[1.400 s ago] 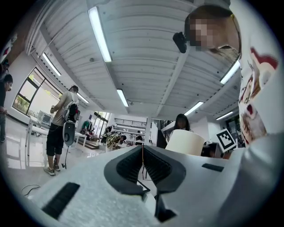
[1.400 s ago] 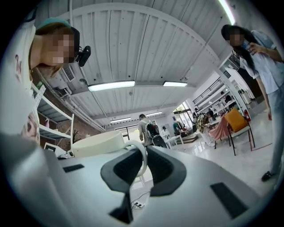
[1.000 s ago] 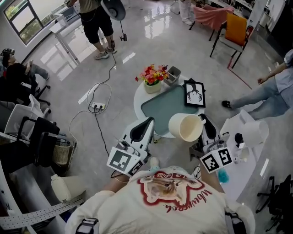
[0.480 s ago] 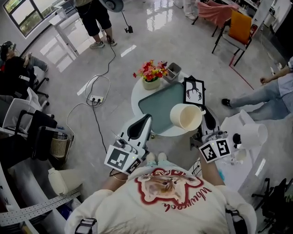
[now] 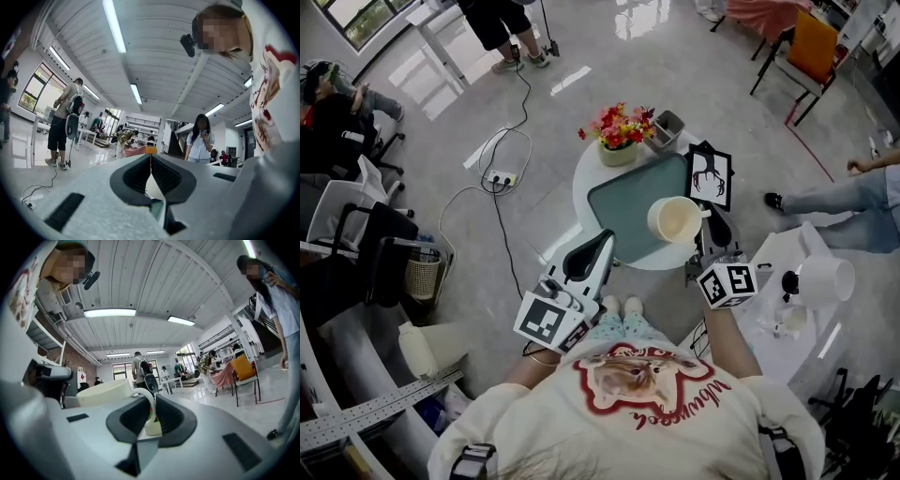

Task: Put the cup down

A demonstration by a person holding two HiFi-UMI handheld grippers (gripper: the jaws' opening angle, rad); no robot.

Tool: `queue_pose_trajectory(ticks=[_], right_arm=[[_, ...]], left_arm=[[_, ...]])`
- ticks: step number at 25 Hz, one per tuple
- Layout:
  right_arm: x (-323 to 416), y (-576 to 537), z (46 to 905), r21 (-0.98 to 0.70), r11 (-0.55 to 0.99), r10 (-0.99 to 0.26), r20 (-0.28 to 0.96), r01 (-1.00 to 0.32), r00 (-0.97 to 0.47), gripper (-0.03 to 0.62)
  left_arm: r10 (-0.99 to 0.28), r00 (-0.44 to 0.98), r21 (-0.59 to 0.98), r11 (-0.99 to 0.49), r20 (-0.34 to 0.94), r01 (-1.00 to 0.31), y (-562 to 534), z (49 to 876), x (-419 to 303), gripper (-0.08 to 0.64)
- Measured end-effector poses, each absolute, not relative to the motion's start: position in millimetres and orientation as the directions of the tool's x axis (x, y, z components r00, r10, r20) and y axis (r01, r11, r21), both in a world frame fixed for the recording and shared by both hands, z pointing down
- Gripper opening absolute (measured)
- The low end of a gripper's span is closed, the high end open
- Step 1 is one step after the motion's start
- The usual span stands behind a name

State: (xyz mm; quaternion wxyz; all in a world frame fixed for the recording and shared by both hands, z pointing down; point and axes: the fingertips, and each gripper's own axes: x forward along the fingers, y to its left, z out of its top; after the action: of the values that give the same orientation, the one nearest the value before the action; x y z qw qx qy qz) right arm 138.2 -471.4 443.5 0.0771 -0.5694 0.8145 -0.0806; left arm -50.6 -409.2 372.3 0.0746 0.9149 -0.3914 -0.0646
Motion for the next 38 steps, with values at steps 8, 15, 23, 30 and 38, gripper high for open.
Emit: queue_pose_trajectory(ticks=[8,15,23,30,38], right_arm=[[118.2,-501.2,498.9,-0.208,0.364,-0.926,0.023,-0.908,-0.377,0.049],[112.8,-516.1,551.7,-0.229,0.350,-0.921,0.094,-0.908,-0.378,0.049],[114.7,-534.1,588.5,-0.193,0.351,-0.914,0.141,-0.916,-0.380,0.049],[108.2,-541.6,615.6,-0.170,0.367,-0.896,0.198,-0.915,-0.397,0.050],[103.0,-547.7,633.3,-0.142,0.379,-0.882,0.244,-0.914,-0.404,0.049]], left_arm=[[-0.767,0.641,0.182,-0.634,-0.027,-0.752,-413.1,385.6,-68.4,0.017],[-0.802,0.597,0.190,-0.587,-0.007,-0.787,-411.6,397.2,-80.5,0.017],[-0.815,0.579,0.188,-0.565,0.026,-0.804,-414.8,407.2,-85.8,0.017],[-0.822,0.568,0.191,-0.551,0.044,-0.813,-416.8,410.1,-86.8,0.017],[-0.834,0.551,0.189,-0.539,0.017,-0.821,-419.8,405.9,-91.2,0.017]])
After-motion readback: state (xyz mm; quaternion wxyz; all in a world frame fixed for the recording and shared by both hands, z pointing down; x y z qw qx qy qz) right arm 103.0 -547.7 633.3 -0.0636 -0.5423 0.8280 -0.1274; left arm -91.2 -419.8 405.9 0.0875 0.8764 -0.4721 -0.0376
